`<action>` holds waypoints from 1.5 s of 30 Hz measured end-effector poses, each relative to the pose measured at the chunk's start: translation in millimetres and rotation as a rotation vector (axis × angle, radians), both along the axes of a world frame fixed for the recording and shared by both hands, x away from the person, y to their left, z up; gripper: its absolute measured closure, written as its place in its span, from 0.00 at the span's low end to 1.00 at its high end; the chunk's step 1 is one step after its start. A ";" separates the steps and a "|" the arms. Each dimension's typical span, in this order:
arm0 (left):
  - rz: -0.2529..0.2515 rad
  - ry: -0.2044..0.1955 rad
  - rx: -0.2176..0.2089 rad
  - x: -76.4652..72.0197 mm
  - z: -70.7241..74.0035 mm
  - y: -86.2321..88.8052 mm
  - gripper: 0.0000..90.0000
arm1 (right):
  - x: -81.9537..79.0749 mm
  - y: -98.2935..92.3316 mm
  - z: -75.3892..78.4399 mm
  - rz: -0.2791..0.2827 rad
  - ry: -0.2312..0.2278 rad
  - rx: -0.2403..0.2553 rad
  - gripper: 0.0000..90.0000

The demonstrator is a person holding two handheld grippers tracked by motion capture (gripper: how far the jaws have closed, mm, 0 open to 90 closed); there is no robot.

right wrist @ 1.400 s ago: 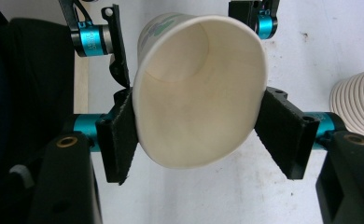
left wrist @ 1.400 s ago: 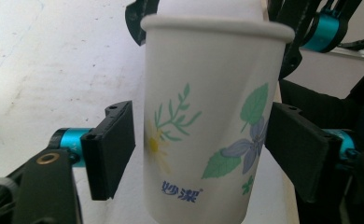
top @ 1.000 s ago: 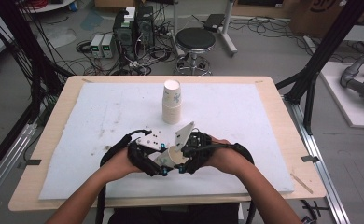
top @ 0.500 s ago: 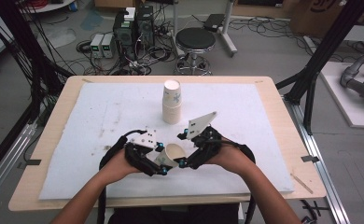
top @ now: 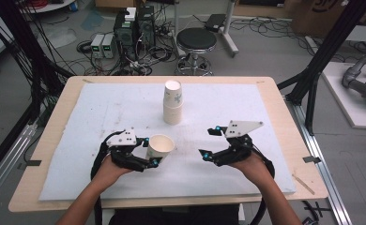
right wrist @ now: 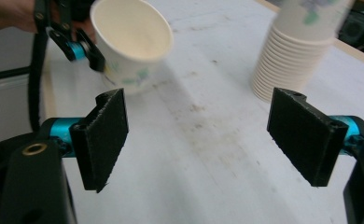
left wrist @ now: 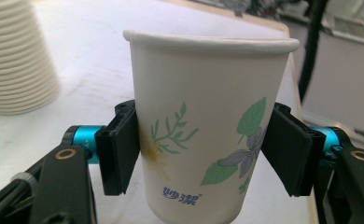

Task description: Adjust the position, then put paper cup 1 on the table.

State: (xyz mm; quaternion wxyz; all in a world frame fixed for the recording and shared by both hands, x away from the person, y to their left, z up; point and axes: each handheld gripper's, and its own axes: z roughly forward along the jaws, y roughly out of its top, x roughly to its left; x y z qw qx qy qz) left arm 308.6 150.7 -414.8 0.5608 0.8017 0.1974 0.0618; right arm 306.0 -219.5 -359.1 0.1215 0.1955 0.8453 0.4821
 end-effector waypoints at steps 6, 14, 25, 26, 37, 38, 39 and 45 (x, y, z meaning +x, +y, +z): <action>0.079 -0.032 -0.066 -0.4 -3.5 18.7 0.35 | -4.4 -28.8 -19.0 -0.131 0.008 0.008 0.23; 0.222 -0.100 -0.157 -4.2 -5.6 46.9 0.34 | -6.4 -49.0 -39.9 -0.244 -0.001 0.005 0.23; 0.320 -0.144 -0.215 -5.3 -3.9 68.7 0.34 | -12.1 -59.6 -49.1 -0.290 -0.019 0.030 0.23; 0.321 -0.144 -0.216 -5.5 -3.8 68.4 0.34 | -11.7 -59.2 -49.0 -0.284 -0.019 0.030 0.23; 0.377 -0.169 -0.215 -0.3 -4.9 75.9 0.34 | -14.6 -61.0 -47.4 -0.289 -0.025 0.034 0.23; 0.390 -0.172 -0.215 1.2 -4.9 78.5 0.34 | -14.6 -61.2 -47.4 -0.289 -0.026 0.033 0.23; 0.400 -0.177 -0.211 2.5 -5.0 81.1 0.34 | -14.6 -61.3 -47.3 -0.288 -0.024 0.033 0.23; 0.469 -0.187 -0.207 10.3 -8.3 99.8 0.34 | -15.0 -61.3 -46.8 -0.289 -0.027 0.034 0.23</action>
